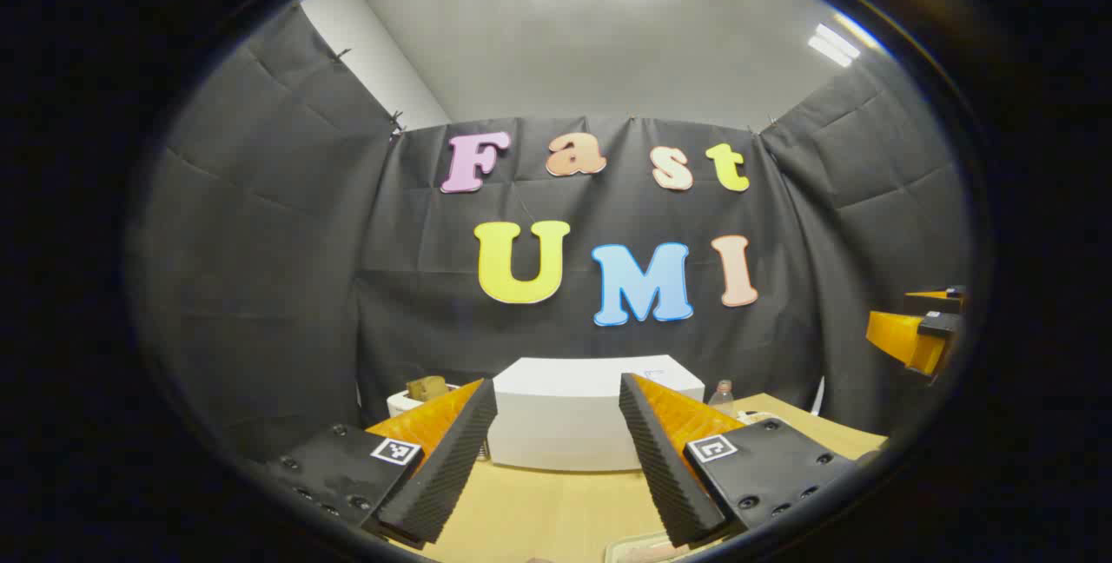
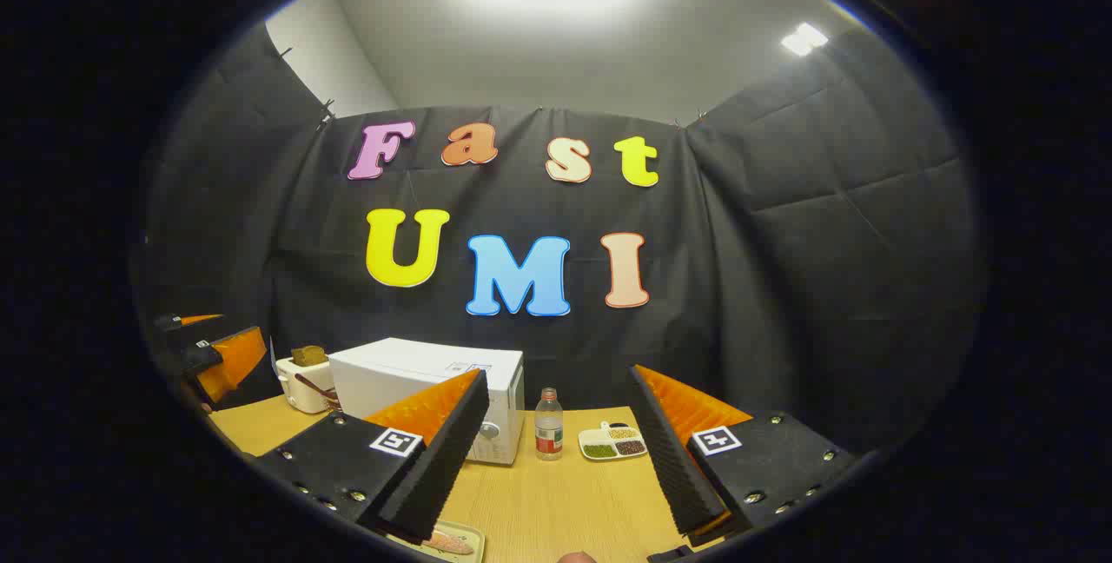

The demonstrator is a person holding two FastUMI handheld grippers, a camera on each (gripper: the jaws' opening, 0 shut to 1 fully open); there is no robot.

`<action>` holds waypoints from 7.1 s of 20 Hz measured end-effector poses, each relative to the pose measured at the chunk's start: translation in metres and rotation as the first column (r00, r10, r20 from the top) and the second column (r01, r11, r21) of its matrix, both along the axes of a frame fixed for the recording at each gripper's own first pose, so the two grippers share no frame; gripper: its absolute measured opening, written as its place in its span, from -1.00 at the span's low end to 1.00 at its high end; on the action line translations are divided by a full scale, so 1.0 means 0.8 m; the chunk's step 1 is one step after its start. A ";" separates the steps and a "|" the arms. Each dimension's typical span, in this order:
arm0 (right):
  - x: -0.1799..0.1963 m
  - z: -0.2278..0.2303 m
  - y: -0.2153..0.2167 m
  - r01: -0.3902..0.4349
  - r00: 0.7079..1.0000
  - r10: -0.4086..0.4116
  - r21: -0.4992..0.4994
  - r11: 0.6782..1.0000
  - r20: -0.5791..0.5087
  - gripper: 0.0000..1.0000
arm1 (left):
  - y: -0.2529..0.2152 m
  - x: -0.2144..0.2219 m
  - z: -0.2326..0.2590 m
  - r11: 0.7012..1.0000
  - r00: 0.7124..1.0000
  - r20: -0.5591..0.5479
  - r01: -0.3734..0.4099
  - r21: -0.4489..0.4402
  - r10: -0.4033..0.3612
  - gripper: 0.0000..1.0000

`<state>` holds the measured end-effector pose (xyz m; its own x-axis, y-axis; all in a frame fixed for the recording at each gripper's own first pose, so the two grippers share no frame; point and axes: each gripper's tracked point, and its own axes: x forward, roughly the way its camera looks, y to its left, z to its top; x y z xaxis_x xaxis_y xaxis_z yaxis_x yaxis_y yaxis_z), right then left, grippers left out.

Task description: Open the microwave oven with the left hand, put the food in, and close the microwave oven.

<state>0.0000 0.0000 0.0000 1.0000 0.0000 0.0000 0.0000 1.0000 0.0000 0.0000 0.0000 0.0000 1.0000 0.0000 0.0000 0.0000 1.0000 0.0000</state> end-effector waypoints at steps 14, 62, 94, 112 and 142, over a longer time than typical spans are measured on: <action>0.005 0.001 -0.005 -0.024 1.000 0.024 -0.013 1.000 0.019 0.94 | -0.019 0.009 0.008 1.000 1.000 0.019 0.011 0.016 -0.012 0.92; 0.032 -0.016 -0.088 0.203 0.977 -0.208 -0.100 0.974 -0.040 0.94 | -0.253 0.344 -0.348 0.945 0.852 -0.414 0.320 -0.070 -0.319 0.31; 0.077 -0.026 -0.121 -0.039 0.999 0.038 -0.026 0.999 -0.020 0.94 | -0.182 0.232 -0.330 0.979 0.833 -0.514 0.173 -0.108 -0.203 -0.84; 0.005 -0.026 0.016 -0.257 0.966 0.257 0.005 0.966 -0.030 0.94 | 0.018 0.076 -0.309 0.999 0.839 -0.542 0.042 -0.014 -0.043 -0.72; -0.010 -0.078 0.232 -0.426 0.889 0.402 -0.074 0.902 -0.220 0.94 | 0.239 -0.011 -0.308 0.990 0.874 -0.475 0.049 -0.134 -0.107 -0.16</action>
<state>-0.0083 0.1857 -0.0620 0.8887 0.4021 -0.2204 -0.4263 0.9015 -0.0742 -0.0092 0.1914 -0.2467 0.8736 -0.1074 -0.4746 0.0487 0.9897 -0.1344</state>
